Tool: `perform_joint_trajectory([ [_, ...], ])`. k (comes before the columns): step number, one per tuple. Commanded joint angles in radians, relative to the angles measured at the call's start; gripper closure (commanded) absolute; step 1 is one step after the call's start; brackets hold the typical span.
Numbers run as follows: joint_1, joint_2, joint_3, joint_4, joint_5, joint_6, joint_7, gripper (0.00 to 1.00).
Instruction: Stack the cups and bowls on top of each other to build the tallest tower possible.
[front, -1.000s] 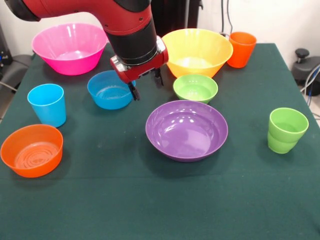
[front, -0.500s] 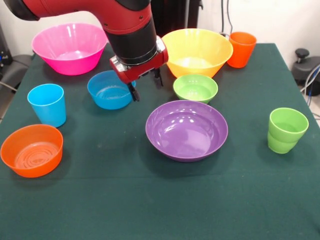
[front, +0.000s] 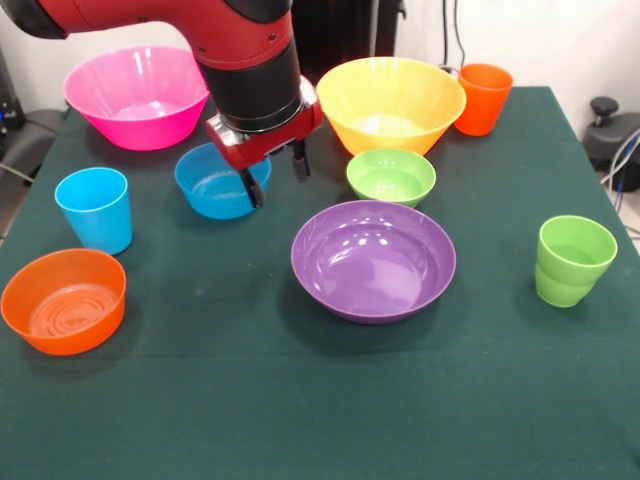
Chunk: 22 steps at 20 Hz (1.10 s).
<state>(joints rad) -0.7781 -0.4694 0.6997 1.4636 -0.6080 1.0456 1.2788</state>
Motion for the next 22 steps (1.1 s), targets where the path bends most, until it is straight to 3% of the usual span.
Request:
perform_joint_trajectory([
  [1, -0.006, -0.001, 0.034, 0.053, -0.102, 0.092, -0.424, 0.0],
  [6, 0.034, -0.015, -0.007, 0.029, -0.153, 0.182, -0.472, 0.0],
  [22, 0.053, -0.027, -0.007, 0.032, -0.235, 0.225, -0.556, 0.0],
])
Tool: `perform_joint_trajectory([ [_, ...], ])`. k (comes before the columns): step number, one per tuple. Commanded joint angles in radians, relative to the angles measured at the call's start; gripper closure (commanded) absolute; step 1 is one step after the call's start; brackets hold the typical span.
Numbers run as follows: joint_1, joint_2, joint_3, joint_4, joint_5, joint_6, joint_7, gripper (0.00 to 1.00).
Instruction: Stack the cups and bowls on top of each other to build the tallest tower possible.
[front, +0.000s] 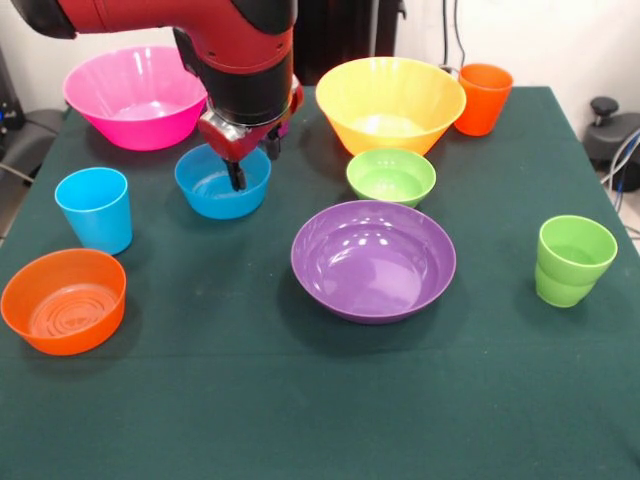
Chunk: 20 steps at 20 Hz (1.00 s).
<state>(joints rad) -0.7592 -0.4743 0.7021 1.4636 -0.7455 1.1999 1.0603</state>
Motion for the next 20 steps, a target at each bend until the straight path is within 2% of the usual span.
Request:
perform_joint_trajectory([
  [1, 0.034, -0.024, -0.011, 0.032, -0.1, 0.071, -0.34, 0.0],
  [12, 0.061, -0.007, -0.049, 0.005, -0.146, 0.115, -0.322, 0.0],
  [20, 0.063, -0.007, -0.047, 0.002, -0.15, 0.126, -0.315, 0.0],
])
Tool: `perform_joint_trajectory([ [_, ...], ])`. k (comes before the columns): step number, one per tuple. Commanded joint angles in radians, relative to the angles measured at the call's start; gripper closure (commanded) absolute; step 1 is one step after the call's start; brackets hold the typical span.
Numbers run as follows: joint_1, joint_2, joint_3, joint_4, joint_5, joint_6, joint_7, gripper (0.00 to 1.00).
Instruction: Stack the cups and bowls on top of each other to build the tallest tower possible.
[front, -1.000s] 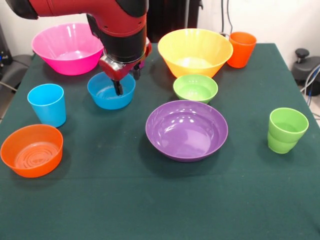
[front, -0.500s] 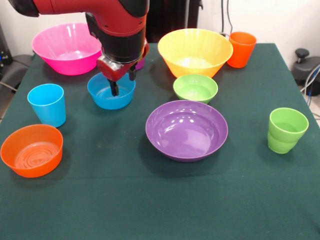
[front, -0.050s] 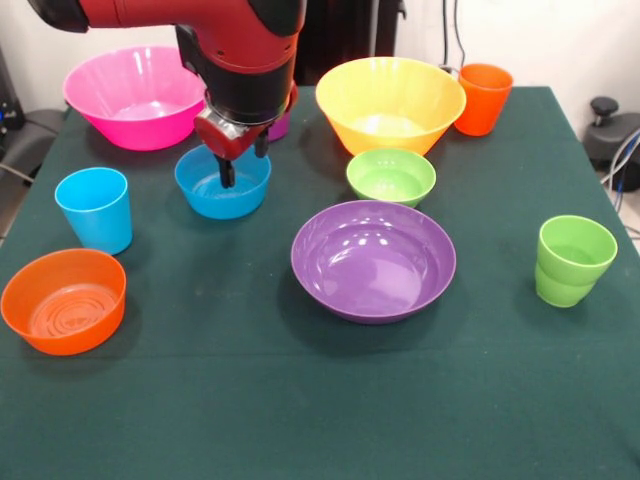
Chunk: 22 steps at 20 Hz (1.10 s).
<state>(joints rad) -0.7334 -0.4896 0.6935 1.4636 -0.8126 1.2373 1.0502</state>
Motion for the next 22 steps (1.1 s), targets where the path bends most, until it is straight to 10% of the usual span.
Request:
perform_joint_trajectory([
  [1, 0.037, 0.008, -0.038, 0.003, -0.082, 0.089, -0.305, 0.0],
  [22, 0.044, 0.014, -0.045, -0.002, -0.084, 0.101, -0.278, 0.0],
])
